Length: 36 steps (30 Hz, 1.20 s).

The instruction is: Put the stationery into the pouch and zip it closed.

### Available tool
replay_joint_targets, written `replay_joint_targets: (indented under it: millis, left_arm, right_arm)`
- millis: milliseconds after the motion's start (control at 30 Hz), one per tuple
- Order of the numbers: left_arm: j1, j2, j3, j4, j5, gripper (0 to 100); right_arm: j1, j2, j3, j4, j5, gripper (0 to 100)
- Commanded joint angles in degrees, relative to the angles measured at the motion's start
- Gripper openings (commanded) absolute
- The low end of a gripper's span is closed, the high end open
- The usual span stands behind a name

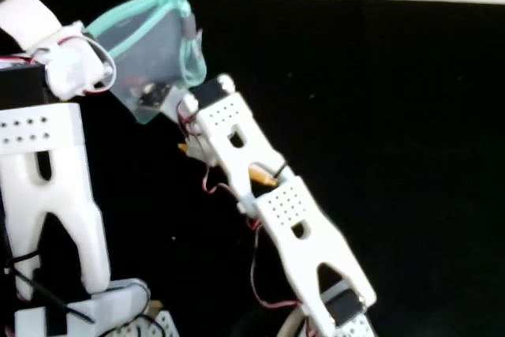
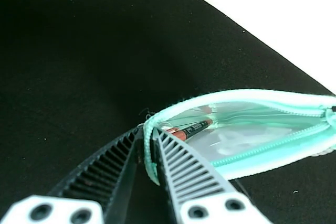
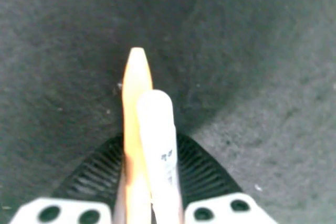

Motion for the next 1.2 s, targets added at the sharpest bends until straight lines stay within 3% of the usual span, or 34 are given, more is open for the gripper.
replay_joint_targets:
  millis: [0, 700, 1167]
  left_arm:
    - [1.3, 2.7, 0.4, 0.2, 0.0, 1]
    - [1.3, 3.0, 0.4, 0.2, 0.0, 1]
    - [3.4, 3.0, 0.7, 0.4, 0.1, 1]
  right_arm:
    - [6.4, -0.3, -0.1, 0.5, -3.3, 0.6]
    - [30.6, -3.1, -4.5, 0.3, -20.8, 0.5]
    - [31.8, -9.5, -23.1, 0.1, -28.3, 0.5]
